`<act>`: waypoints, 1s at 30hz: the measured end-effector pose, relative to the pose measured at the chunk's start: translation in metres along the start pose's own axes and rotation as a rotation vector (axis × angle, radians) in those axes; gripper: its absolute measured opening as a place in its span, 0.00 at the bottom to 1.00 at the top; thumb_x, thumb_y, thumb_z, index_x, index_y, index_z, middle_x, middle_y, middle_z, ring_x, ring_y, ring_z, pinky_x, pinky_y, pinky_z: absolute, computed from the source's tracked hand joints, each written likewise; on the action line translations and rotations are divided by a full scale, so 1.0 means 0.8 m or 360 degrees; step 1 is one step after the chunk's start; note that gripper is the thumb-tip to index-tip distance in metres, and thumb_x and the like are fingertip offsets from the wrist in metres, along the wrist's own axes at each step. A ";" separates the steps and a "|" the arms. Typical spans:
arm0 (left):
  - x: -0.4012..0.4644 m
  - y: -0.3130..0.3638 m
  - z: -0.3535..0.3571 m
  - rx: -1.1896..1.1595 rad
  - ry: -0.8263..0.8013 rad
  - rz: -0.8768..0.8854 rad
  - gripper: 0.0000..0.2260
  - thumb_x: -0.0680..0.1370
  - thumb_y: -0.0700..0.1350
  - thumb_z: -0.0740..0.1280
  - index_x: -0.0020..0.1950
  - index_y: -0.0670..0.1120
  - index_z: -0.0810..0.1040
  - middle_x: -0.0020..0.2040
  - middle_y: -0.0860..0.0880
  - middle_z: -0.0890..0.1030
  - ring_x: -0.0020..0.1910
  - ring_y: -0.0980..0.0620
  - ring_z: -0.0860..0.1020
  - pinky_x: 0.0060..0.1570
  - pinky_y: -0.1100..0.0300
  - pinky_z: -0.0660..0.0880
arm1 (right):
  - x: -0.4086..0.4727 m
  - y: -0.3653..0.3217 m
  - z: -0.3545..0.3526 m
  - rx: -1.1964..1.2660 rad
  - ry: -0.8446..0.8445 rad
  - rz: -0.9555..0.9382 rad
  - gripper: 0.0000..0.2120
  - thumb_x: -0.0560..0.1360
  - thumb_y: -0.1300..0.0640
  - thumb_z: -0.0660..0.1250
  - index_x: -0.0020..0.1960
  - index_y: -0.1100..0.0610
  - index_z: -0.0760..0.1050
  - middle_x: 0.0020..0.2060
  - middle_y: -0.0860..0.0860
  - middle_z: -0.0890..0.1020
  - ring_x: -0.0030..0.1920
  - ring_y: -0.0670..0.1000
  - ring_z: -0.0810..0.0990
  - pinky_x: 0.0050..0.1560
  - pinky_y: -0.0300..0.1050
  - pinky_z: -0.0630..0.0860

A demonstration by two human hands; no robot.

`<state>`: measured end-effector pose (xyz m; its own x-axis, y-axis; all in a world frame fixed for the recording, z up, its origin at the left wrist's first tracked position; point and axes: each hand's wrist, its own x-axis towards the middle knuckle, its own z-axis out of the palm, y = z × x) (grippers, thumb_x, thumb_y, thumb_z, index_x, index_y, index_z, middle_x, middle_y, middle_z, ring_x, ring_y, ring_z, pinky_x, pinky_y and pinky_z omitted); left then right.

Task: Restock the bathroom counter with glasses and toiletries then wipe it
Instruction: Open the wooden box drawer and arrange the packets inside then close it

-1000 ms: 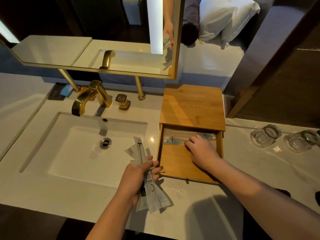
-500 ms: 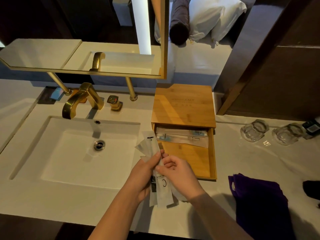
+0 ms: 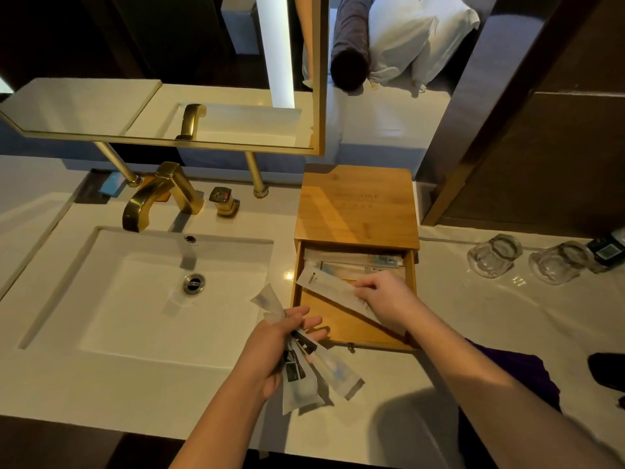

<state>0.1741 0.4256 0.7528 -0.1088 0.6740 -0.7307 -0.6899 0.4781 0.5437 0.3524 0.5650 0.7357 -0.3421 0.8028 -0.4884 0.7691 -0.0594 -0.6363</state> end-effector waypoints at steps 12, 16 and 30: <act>-0.008 0.004 -0.025 -0.0049 0.0069 0.0049 0.11 0.83 0.35 0.62 0.64 0.37 0.78 0.55 0.33 0.85 0.43 0.42 0.88 0.44 0.51 0.86 | 0.051 0.026 0.020 -0.0931 0.0464 -0.0541 0.11 0.75 0.46 0.71 0.55 0.46 0.80 0.51 0.46 0.80 0.57 0.50 0.77 0.57 0.50 0.74; -0.008 0.005 -0.020 -0.0068 0.0064 0.0047 0.11 0.84 0.35 0.61 0.64 0.37 0.78 0.53 0.33 0.86 0.42 0.42 0.88 0.40 0.52 0.86 | 0.047 0.039 0.033 -0.0866 0.0526 -0.0622 0.11 0.74 0.47 0.72 0.55 0.48 0.79 0.50 0.46 0.80 0.55 0.50 0.76 0.56 0.49 0.76; 0.000 0.004 -0.006 -0.0125 0.0007 0.0005 0.14 0.82 0.38 0.64 0.67 0.37 0.77 0.57 0.34 0.85 0.51 0.40 0.87 0.42 0.51 0.85 | 0.006 0.005 0.033 -0.0192 0.0290 -0.0550 0.08 0.75 0.47 0.72 0.53 0.44 0.79 0.44 0.41 0.80 0.45 0.40 0.79 0.44 0.37 0.79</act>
<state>0.1683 0.4244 0.7529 -0.1140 0.6730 -0.7308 -0.7436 0.4300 0.5120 0.3396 0.5531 0.7146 -0.4985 0.8560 -0.1371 0.6870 0.2936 -0.6646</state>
